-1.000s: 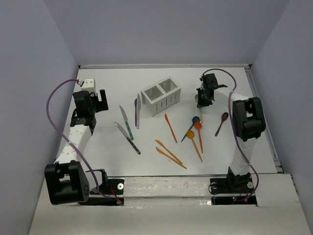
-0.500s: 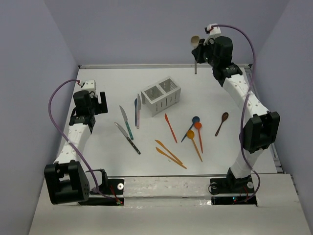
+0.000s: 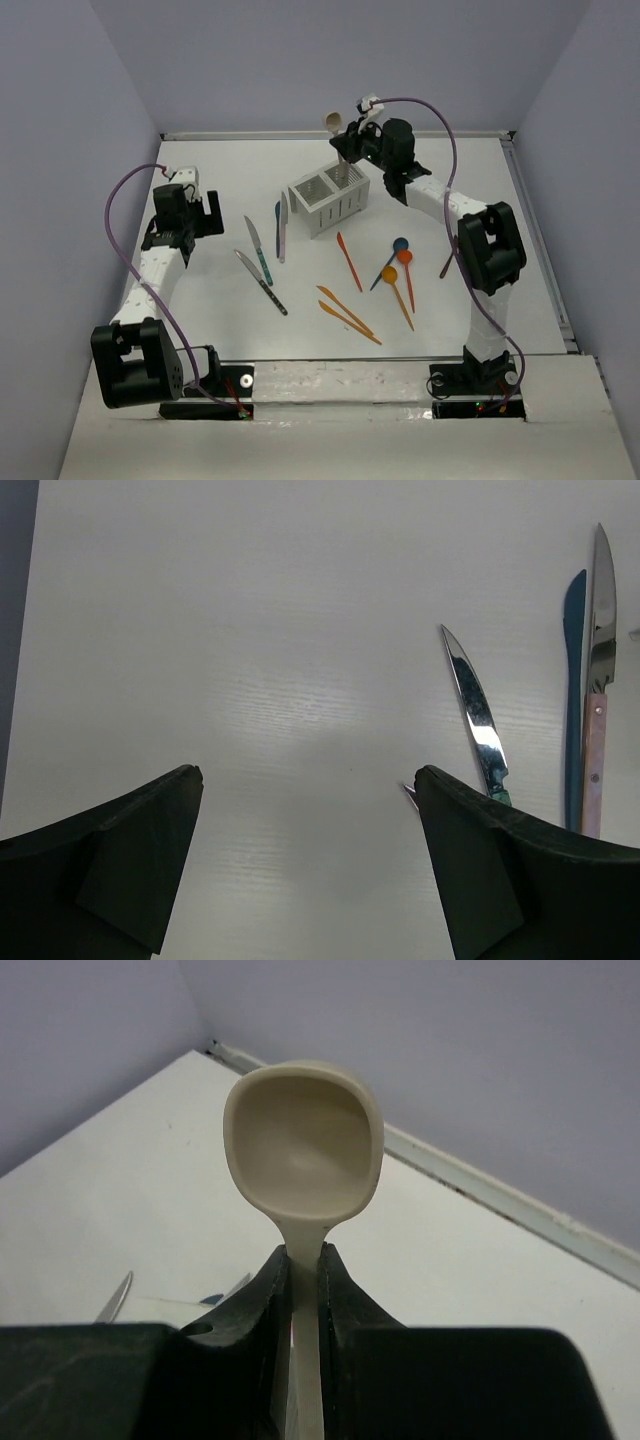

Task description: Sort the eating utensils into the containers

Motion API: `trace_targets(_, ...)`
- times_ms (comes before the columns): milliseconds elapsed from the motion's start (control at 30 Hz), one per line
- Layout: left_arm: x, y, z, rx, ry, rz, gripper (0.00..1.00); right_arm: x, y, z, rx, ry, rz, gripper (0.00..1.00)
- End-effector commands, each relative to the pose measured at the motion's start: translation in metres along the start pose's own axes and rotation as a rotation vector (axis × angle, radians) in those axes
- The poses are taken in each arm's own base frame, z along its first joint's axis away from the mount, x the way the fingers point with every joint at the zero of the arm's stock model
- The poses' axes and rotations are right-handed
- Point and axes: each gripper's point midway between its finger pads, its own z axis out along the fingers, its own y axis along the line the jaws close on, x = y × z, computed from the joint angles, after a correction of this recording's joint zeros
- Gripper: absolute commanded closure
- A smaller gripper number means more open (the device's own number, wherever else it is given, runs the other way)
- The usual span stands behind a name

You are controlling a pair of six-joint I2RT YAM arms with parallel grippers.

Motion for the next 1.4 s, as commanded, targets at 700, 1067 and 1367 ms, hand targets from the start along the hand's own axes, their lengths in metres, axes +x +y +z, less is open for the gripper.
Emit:
trace_targets(700, -0.032, -0.015, -0.009, 0.144, -0.134, 0.302, 0.01, 0.011, -0.002, -0.025, 0.054, -0.015, -0.053, 0.54)
trace_targets(1067, -0.05, -0.068, -0.015, 0.442, -0.052, 0.198, 0.11, -0.035, -0.058, -0.113, 0.45, 0.2, 0.194, 0.47)
trace_targets(1367, -0.025, -0.074, 0.015, 0.369, 0.176, 0.062, 0.25, 0.117, -0.135, -0.309, 1.018, 0.6, 0.663, 0.51)
